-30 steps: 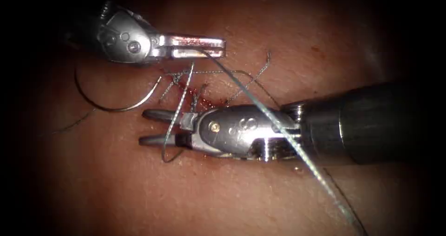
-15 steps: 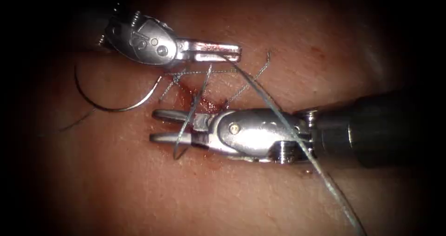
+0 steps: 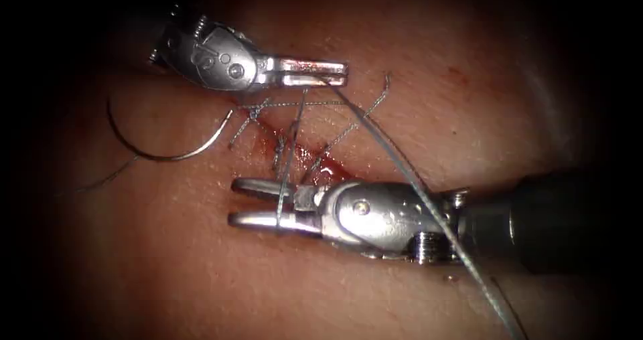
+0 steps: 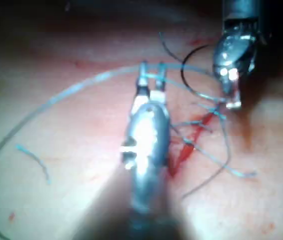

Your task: Wound Closure

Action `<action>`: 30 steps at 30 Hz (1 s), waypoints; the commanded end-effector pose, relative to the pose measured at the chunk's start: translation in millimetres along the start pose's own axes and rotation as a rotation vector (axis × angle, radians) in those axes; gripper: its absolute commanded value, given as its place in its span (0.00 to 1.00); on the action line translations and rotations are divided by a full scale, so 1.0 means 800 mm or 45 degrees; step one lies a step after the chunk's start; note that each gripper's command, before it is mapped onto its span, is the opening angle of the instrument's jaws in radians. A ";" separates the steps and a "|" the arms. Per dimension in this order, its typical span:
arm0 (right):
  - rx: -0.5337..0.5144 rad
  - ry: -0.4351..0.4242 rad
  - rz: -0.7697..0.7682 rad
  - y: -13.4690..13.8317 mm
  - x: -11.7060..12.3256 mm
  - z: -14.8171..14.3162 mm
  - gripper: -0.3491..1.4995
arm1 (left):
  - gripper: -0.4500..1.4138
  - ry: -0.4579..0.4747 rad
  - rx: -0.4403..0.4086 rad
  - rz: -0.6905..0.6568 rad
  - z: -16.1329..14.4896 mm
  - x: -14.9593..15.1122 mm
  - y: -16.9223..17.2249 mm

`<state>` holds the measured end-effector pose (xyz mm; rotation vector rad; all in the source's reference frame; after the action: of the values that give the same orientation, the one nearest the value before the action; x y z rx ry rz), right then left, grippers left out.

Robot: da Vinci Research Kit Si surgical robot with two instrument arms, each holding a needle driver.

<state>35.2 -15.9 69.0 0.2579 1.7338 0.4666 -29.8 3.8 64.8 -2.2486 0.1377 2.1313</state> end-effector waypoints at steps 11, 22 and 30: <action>-0.125 0.098 0.089 0.0019 0.0003 -0.0015 0.29 | 0.00 0.029 0.010 0.001 -0.0026 -0.0014 0.0033; -0.194 0.096 0.125 0.0037 0.0002 -0.0040 0.26 | 0.00 0.051 0.039 -0.003 -0.0058 -0.0004 0.0045; -0.219 0.092 0.122 0.0043 0.0002 -0.0046 0.26 | 0.00 0.048 0.051 -0.009 -0.0061 0.0002 0.0073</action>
<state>30.7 -12.7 70.5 0.1984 1.7439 0.6998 -25.0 -2.6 64.3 -2.2649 0.1673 2.0636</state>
